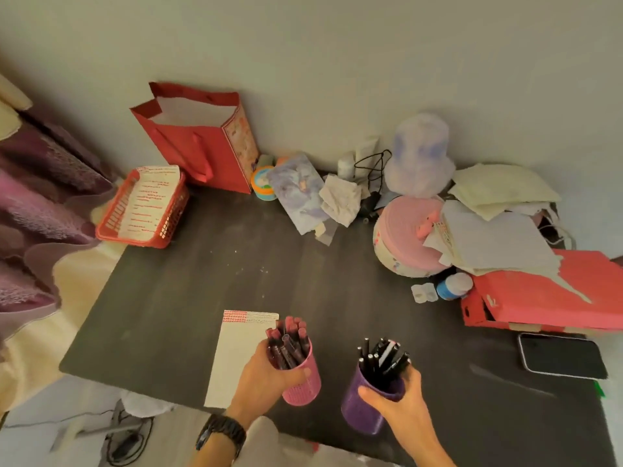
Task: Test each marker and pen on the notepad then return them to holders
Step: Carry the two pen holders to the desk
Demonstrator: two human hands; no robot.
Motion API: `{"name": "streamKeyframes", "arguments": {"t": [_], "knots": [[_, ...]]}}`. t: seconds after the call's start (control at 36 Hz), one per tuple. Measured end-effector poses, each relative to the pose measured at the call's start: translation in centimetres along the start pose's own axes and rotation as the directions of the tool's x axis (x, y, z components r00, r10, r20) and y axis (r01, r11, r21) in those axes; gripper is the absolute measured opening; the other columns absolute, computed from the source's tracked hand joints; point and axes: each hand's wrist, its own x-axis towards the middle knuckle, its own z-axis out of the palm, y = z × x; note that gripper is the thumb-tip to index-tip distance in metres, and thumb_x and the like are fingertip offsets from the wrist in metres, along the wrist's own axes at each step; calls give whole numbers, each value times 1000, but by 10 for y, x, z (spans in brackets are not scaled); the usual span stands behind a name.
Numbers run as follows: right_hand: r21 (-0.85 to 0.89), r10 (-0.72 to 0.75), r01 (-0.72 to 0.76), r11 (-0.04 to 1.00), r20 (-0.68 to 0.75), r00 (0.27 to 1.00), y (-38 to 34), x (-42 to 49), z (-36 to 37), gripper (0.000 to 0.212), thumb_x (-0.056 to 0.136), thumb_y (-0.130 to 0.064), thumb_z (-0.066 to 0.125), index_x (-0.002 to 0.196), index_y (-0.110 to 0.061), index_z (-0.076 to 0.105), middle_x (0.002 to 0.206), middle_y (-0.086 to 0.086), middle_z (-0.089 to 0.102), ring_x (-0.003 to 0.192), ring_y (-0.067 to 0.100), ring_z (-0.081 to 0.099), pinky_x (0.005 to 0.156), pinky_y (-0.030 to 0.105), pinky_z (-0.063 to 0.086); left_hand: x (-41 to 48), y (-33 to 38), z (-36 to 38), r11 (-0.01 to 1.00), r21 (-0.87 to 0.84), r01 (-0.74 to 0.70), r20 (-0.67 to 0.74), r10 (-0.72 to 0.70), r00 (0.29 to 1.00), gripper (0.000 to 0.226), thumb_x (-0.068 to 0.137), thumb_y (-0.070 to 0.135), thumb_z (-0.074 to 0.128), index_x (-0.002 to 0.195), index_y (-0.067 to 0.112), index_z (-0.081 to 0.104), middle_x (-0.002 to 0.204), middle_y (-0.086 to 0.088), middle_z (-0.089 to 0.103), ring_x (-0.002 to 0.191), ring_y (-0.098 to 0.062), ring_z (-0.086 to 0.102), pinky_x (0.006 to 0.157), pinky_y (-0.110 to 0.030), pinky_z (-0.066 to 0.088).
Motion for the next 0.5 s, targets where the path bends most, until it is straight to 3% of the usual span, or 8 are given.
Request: {"name": "streamKeyframes", "arguments": {"t": [0.14, 0.22, 0.31, 0.39, 0.5], "knots": [[72, 70, -60, 996, -143, 987, 8, 0, 34, 91, 57, -31, 97, 126, -40, 40, 117, -23, 58, 102, -6, 58, 83, 25, 49, 45, 3, -14, 999, 46, -16, 176, 8, 984, 63, 61, 46, 89, 109, 41, 47, 108, 22, 62, 97, -3, 61, 71, -15, 44], [69, 74, -59, 996, -242, 967, 7, 10, 54, 85, 58, -34, 94, 125, -39, 42, 118, -22, 59, 102, -4, 59, 81, 22, 49, 75, 5, -17, 995, 78, -56, 270, 33, 962, 66, 62, 44, 89, 117, 36, 54, 107, 17, 68, 99, -8, 65, 78, -21, 50], [28, 71, -66, 997, -314, 947, -4, 28, 66, 82, 68, -33, 92, 128, -36, 37, 113, -22, 55, 97, 3, 61, 82, 26, 50, 103, 17, -19, 992, 104, -72, 336, 33, 941, 55, 62, 46, 88, 107, 42, 56, 99, 17, 70, 92, -2, 65, 75, -22, 51], [-20, 53, -62, 998, -319, 946, -23, 53, 68, 78, 70, -38, 90, 124, -32, 35, 110, -18, 54, 95, 4, 60, 84, 31, 53, 128, 34, -16, 987, 150, -50, 359, -7, 933, 55, 64, 56, 84, 106, 40, 52, 97, 19, 66, 89, 2, 62, 70, -22, 49], [-84, 81, -107, 991, -265, 961, -50, 90, 61, 73, 70, -54, 85, 121, -32, 37, 108, -12, 56, 89, -4, 57, 66, 17, 47, 157, 52, -5, 973, 225, -53, 325, -24, 945, 68, 67, 64, 78, 117, 33, 44, 105, 14, 61, 95, -10, 62, 80, -28, 53]]}}
